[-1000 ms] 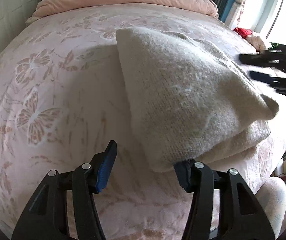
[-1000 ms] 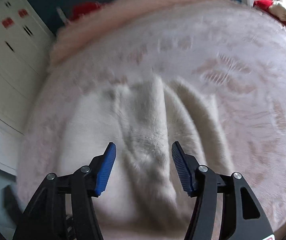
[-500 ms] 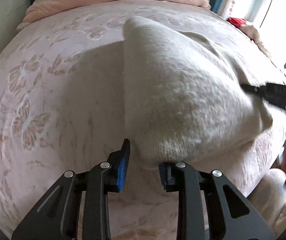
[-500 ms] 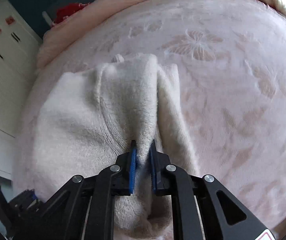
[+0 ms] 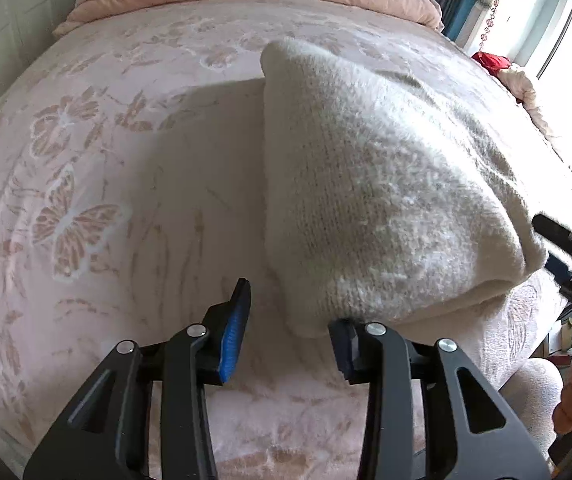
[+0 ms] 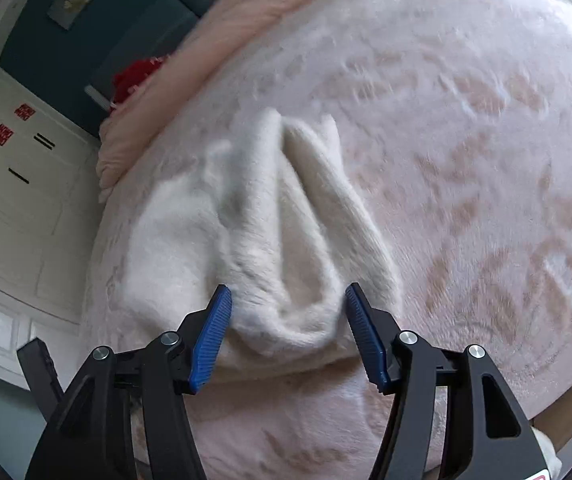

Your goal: Fold small clothes

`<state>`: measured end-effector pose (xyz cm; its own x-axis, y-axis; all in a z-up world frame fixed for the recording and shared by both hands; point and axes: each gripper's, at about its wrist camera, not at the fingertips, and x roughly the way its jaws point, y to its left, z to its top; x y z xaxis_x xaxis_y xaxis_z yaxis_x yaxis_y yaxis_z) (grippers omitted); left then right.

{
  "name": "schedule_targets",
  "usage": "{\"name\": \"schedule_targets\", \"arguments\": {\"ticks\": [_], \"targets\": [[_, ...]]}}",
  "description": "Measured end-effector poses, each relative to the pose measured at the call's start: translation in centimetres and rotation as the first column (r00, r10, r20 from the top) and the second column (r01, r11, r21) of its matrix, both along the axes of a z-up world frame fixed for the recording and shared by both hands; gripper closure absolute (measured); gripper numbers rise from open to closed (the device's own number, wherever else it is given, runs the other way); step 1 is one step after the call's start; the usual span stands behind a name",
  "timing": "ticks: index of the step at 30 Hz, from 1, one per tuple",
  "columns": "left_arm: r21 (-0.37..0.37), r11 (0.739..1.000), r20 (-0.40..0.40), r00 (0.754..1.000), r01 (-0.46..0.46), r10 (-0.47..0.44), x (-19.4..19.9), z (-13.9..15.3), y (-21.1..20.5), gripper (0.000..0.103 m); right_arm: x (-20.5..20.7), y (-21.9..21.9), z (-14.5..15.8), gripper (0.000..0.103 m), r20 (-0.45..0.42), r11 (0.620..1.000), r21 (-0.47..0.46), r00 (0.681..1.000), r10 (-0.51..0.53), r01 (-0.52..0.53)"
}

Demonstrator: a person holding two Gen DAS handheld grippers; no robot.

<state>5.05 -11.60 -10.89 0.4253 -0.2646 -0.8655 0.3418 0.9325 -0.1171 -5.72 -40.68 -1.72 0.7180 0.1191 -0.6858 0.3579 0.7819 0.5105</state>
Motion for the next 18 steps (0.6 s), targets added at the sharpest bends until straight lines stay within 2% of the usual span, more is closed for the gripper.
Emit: {"name": "schedule_targets", "arguments": {"ticks": [2,5,7,8,9,10,11,13,15,16,18], "targets": [[0.011,1.000,0.005,1.000,-0.003,0.003,-0.2,0.6,-0.2,0.069,0.4,0.4,0.3,0.042,0.002,0.999,0.022,1.000,0.029,-0.029],[0.025,1.000,-0.014,1.000,-0.011,0.011,0.0,0.5,-0.4,0.070,1.3,0.3,-2.0,0.041,-0.065,0.996,0.077,0.997,0.042,-0.037],[0.031,0.999,-0.019,1.000,-0.020,0.021,0.1,0.5,-0.4,0.070,1.9,0.4,-3.1,0.041,-0.077,0.992,0.121,0.996,0.034,-0.024],[0.036,0.999,-0.022,0.999,-0.023,0.023,0.1,0.5,-0.5,0.070,2.2,0.5,-3.0,0.044,-0.068,0.991,0.134,0.997,0.025,-0.016],[0.043,0.999,-0.020,1.000,-0.024,0.025,0.0,0.6,-0.6,0.070,2.3,0.6,-2.5,0.070,-0.049,0.991,0.135,0.998,0.032,-0.025],[0.047,0.999,-0.017,1.000,-0.023,0.024,0.0,0.7,-0.6,0.071,2.6,1.0,-1.7,0.079,-0.028,0.990,0.129,0.998,0.054,-0.050],[0.051,0.998,-0.011,1.000,-0.021,0.022,-0.1,0.9,-0.8,0.071,2.6,1.2,-0.3,0.080,0.000,0.993,0.102,0.998,0.062,-0.062],[0.046,0.999,-0.005,1.000,-0.004,0.004,-0.3,1.4,-1.0,0.091,1.6,1.4,3.4,0.082,0.108,0.996,0.060,0.992,0.061,-0.068],[0.059,0.998,0.019,1.000,0.018,-0.019,-0.8,2.1,-1.5,0.092,0.5,1.5,5.8,0.083,0.162,0.997,0.025,0.985,0.062,-0.066],[0.061,0.998,0.030,0.999,0.033,-0.035,-1.1,2.5,-1.8,0.092,-0.1,1.6,6.4,0.083,0.176,0.998,-0.003,0.983,0.059,-0.059],[0.072,0.996,0.024,0.999,0.045,-0.046,-1.4,2.4,-2.2,0.092,-0.6,1.3,5.1,0.083,0.124,0.997,-0.060,0.991,0.049,-0.042]]}}
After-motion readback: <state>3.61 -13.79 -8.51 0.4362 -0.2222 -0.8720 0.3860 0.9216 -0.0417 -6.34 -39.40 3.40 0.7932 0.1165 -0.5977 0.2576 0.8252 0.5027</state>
